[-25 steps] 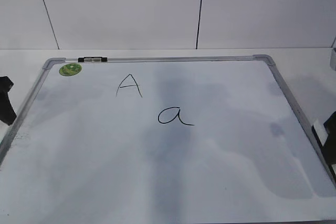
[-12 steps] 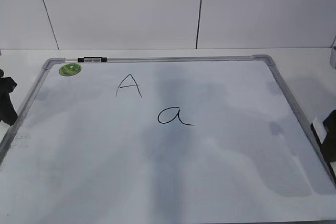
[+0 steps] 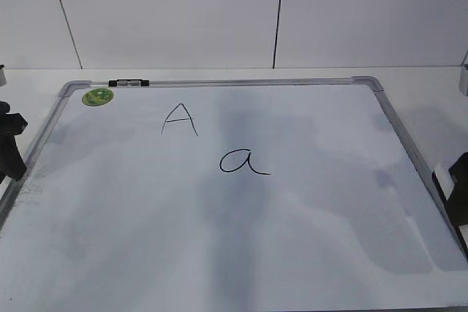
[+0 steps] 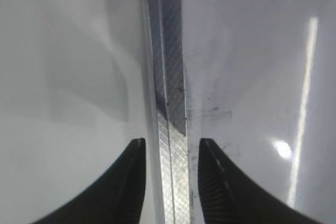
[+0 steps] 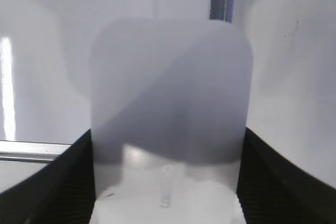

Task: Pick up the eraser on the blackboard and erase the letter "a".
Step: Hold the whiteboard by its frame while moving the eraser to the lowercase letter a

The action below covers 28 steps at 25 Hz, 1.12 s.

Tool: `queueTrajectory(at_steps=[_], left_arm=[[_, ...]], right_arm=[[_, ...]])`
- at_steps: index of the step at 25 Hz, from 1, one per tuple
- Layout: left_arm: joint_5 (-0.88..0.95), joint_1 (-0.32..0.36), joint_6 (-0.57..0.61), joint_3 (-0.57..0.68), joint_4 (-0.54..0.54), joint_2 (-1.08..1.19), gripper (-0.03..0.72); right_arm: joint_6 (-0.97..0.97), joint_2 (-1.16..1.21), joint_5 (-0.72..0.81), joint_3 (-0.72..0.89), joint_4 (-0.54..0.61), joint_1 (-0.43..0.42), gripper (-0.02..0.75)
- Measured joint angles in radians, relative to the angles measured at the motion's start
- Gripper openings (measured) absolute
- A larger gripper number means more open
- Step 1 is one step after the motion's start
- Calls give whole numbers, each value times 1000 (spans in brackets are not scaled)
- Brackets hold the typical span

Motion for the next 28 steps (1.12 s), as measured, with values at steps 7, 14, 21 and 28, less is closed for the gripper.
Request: queueTrajectory(at_steps=[7,14,21,28], left_arm=[[0,0,1,0,-15,38,207],[-4,0,1,0,-17,38,138],[-4,0,3,-2,-17,38,127],[-2,2,5,-2,-14,38,48]], right_arm=[[0,0,-2,0,2,0,540],[0,0,-2,0,2,0,540],[0,0,-2,0,2,0,540],[0,0,-2,0,9,0,540]])
